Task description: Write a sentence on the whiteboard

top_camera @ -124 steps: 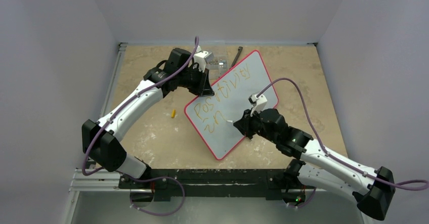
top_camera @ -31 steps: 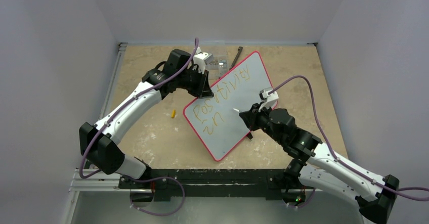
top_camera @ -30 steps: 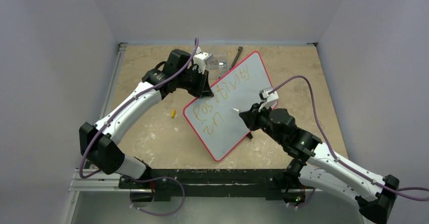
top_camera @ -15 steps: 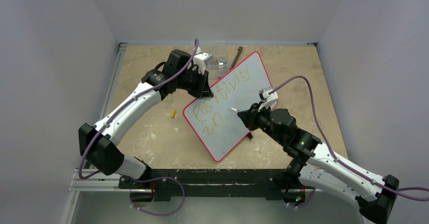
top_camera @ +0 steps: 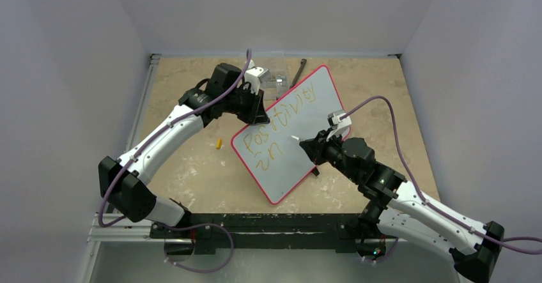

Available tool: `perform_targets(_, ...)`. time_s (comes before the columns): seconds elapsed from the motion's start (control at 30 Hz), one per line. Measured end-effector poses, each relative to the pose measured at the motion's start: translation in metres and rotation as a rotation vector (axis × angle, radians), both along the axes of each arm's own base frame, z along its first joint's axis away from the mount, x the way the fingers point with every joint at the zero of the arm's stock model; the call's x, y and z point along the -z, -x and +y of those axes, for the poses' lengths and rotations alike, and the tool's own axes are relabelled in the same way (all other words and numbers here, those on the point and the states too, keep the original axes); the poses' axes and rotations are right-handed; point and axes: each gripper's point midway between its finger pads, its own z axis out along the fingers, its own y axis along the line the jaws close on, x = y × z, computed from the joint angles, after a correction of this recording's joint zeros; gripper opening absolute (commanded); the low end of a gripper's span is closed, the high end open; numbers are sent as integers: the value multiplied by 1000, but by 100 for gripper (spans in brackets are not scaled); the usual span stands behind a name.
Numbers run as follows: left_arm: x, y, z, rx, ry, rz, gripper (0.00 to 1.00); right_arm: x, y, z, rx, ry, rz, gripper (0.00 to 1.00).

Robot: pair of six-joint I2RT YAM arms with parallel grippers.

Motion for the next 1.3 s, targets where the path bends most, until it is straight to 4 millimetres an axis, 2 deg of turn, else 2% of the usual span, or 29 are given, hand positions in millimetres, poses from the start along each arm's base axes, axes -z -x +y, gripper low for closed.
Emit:
perform_targets(0.5, -1, 1, 0, -2, -6, -10, 0, 3, 1, 2, -11, -15, -8, 0)
perform_targets(0.83, -1, 3, 0, -3, -10, -13, 0, 26, 4, 5, -30, 10, 36, 0)
perform_targets(1.3, -1, 3, 0, -2, -10, -13, 0, 37, -1, 10, -25, 31, 57, 0)
